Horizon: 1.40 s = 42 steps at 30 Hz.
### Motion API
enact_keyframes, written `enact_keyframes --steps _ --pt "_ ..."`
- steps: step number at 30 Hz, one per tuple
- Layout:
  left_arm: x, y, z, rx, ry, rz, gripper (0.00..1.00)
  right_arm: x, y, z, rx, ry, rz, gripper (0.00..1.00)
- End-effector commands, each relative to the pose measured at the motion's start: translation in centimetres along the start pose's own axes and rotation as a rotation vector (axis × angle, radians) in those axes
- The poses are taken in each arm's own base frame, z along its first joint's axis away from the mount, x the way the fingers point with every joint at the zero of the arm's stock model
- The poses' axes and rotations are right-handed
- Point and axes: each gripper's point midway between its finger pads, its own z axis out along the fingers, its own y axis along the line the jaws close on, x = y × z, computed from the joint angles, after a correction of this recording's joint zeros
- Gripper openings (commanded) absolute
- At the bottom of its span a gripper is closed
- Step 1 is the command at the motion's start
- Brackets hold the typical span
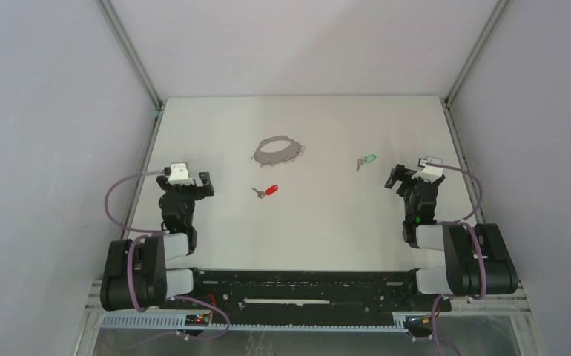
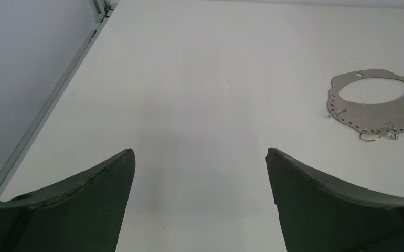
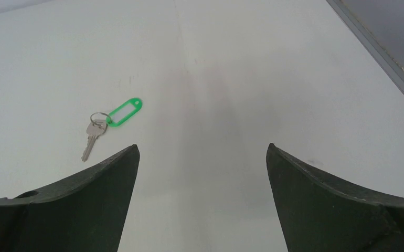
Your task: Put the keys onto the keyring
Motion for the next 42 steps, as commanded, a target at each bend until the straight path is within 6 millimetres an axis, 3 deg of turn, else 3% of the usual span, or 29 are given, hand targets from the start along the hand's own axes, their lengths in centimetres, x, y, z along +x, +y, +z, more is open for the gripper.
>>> enact_keyframes --steps 1,7,10,12,16,17,19,20,22,23,26,30,33,38,42 --pt "-2.2 -0.1 0.7 0.0 -0.066 0.001 1.0 -1.2 0.1 0.2 0.0 -0.038 -0.005 1.0" --pt "-2.3 -0.1 0.7 0.0 -0.07 0.001 1.0 -1.3 0.0 0.2 0.005 -0.042 -0.005 1.0" --pt "-3.5 0.1 0.7 0.006 -0.044 -0.011 1.0 -2.8 -0.2 -0.1 0.063 -0.065 -0.013 1.0" --pt "-4.5 -0.1 1.2 0.026 0.078 0.006 1.0 -4.3 0.1 -0.3 0.141 -0.054 -0.052 1.0" --pt "-6.7 -0.8 0.9 0.092 0.248 0.07 1.0 -8.1 4.5 -1.2 -0.033 -0.074 -0.012 1.0" --pt "-7.3 -1.0 0.8 0.112 0.277 0.091 1.0 -9.1 6.9 -1.6 -0.177 -0.088 0.069 1.0" --pt "-7.7 -1.2 0.1 0.136 0.362 0.113 1.0 -11.2 9.1 -2.3 -0.377 -0.067 0.411 1.0" --pt "-8.3 -1.2 0.0 0.138 0.384 0.119 1.0 -12.1 10.0 -2.5 -0.483 -0.046 0.5 1.0" --pt "-9.7 -0.9 -0.2 0.123 0.411 0.121 1.0 -13.6 13.3 -3.0 -0.727 0.009 0.467 1.0" --pt "-10.2 -0.8 -0.4 0.118 0.424 0.12 1.0 -13.2 15.1 -2.3 -0.769 0.078 0.428 1.0" --pt "-11.1 -0.9 -1.0 0.128 0.453 0.108 1.0 -10.1 20.1 0.4 -0.679 0.291 0.185 1.0" --pt "-10.9 -2.4 -1.5 0.211 0.49 0.073 1.0 -9.8 25.8 2.4 -0.657 0.307 -0.01 1.0" --pt "-10.4 -3.1 -1.4 0.25 0.532 0.053 1.0 -9.9 29.0 4.1 -0.611 0.293 0.03 1.0" --pt "-9.8 -3.3 -1.0 0.265 0.562 0.05 1.0 -9.7 34.5 4.4 -0.832 0.409 0.086 1.0" --pt "-9.6 -3.4 -1.1 0.275 0.573 0.049 1.0 -6.2 35.9 7.1 -0.763 0.498 -0.049 1.0"
